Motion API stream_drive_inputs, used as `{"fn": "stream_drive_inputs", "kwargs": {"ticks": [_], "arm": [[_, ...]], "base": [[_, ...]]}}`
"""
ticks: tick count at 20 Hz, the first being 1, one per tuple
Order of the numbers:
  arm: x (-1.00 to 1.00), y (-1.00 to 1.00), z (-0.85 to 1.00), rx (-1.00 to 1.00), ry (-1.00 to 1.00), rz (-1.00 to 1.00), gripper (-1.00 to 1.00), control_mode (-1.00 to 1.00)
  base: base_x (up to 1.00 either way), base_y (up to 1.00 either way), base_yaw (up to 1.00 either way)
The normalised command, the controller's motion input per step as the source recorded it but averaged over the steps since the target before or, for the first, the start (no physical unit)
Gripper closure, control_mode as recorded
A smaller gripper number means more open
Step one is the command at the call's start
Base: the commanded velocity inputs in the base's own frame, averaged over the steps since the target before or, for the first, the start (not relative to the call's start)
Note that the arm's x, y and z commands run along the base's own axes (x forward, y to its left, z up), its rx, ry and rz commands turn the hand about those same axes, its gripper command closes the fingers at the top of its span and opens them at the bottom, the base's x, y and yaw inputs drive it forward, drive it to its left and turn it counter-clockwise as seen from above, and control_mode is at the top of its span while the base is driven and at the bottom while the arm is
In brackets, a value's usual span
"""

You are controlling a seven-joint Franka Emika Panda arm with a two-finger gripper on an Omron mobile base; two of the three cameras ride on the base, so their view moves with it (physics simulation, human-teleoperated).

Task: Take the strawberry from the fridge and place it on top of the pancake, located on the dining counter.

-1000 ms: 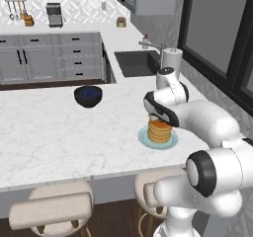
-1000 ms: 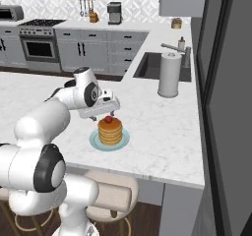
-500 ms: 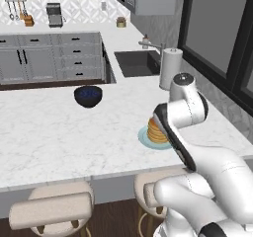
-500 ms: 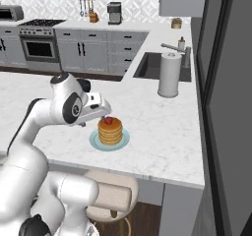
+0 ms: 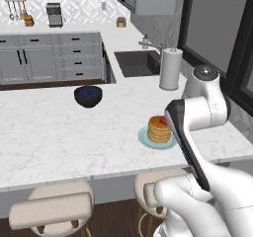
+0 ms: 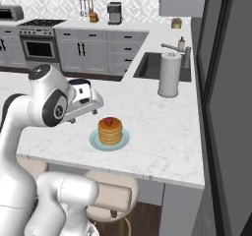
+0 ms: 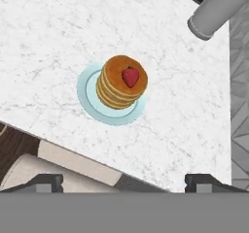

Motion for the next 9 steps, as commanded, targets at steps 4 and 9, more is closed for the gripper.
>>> {"fn": "stream_drive_inputs", "kwargs": {"ticks": [4,9], "arm": [[-0.56,0.01,0.64,0.00,-0.02,0.07,-1.00,-1.00],[-0.55,0.01,0.33,0.00,-0.07,0.04,-1.00,-1.00]], "base": [[0.00,0.00,0.00],[0.00,0.00,0.00]]}}
